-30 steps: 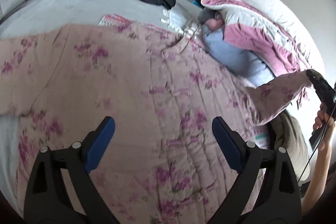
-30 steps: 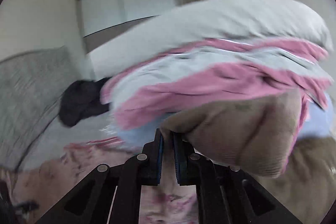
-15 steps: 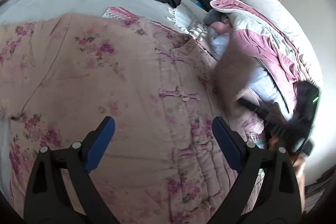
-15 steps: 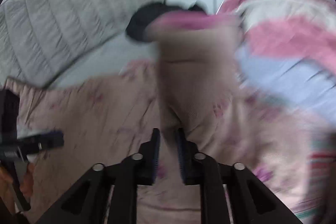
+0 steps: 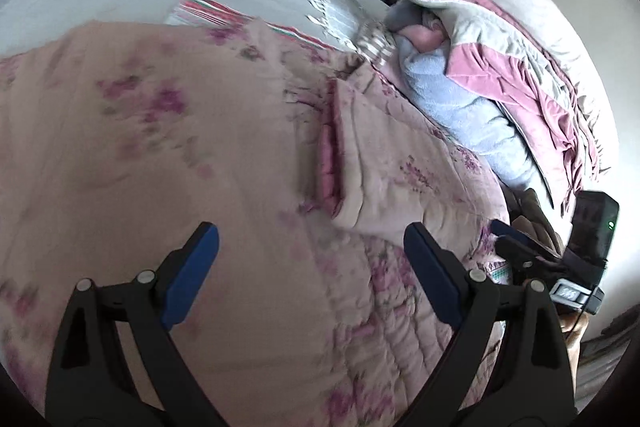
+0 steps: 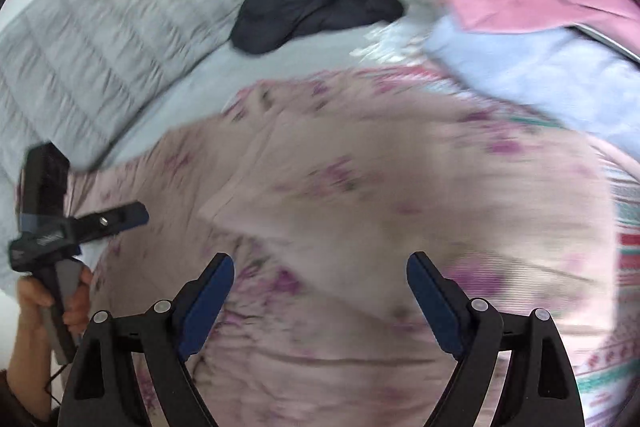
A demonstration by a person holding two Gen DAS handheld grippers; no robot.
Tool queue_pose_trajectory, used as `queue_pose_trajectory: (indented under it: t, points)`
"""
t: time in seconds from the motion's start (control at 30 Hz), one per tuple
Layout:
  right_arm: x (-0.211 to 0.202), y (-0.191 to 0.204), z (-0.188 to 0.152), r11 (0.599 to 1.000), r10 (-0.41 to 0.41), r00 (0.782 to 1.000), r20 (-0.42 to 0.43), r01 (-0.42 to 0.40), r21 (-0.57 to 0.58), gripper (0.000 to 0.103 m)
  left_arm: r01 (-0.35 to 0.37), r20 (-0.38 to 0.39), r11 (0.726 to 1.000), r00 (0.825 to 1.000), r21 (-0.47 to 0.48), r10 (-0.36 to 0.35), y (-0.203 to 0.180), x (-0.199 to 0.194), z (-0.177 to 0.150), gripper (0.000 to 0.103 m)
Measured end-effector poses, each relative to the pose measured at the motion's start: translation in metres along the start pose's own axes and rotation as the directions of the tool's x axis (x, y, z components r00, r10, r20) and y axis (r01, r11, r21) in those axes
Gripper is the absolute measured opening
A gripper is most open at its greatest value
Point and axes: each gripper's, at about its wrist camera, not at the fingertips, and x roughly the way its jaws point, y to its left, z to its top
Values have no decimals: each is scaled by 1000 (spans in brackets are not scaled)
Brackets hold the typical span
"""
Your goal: Fold large clothes
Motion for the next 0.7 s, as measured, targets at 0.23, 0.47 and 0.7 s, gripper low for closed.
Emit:
queue_pose_trajectory:
  t: [0.23,0.47,0.7]
  points:
    - [-35,-84,-12,982,-132,991,32,127,137,90,-10,-98,999,995,38,14,-21,72,15,62]
    - [-52,-121,-19,962,-198,979,50,184,204,90,74,135,994,987,80,-85,-58,-6,11,16]
    - [-43,-132,-18,956,-209,977,51,193,221,90,-270,258,962,933,43,251,-30,-42,-18,16]
